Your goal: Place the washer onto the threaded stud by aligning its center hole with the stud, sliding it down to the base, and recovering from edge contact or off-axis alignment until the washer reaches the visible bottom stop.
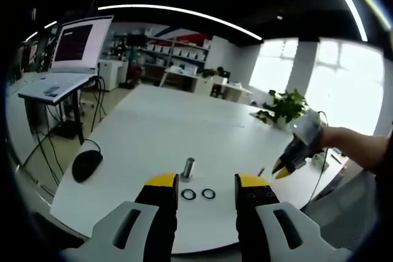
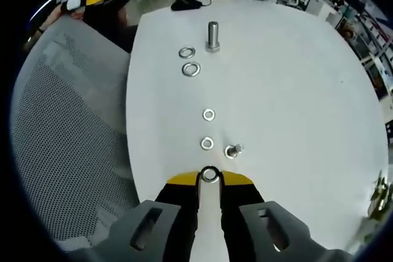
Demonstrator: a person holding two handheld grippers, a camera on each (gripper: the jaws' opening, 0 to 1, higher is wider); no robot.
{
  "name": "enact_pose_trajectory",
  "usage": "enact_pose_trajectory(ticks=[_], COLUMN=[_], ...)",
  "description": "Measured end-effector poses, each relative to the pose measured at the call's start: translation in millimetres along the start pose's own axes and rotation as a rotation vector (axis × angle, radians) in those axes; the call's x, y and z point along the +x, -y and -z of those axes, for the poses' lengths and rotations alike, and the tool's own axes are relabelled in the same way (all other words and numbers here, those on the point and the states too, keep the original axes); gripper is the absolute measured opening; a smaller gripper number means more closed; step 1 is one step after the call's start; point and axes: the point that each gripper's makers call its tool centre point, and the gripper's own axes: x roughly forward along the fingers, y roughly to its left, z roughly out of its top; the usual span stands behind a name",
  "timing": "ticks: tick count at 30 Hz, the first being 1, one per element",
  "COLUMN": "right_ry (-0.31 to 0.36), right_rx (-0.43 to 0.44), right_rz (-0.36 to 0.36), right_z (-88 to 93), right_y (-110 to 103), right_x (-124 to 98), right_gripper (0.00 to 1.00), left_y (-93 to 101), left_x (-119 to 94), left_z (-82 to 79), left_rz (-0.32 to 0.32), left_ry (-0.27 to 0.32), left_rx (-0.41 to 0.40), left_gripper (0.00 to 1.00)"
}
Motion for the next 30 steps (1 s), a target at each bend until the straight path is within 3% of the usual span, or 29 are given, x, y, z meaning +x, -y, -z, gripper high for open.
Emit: enact_pose_trajectory(ticks=[14, 30], right_ry=[0.046, 0.001], right_rx=[-0.06, -0.138], right_rz=[0.013, 0.054], right_z=[-26.3, -32.3], right_y=[-1.5, 14.0], right_x=[-17.9, -16.8], right_gripper=[0.13, 0.13], left_y=[-0.3, 0.2], left_x=[0.4, -0.2], left_z=[0.8, 0.5], left_rz=[0.0, -0.002], left_ry=[-0.007, -0.007], left_rx=[0.003, -0.002], left_gripper=[0.35, 0.35])
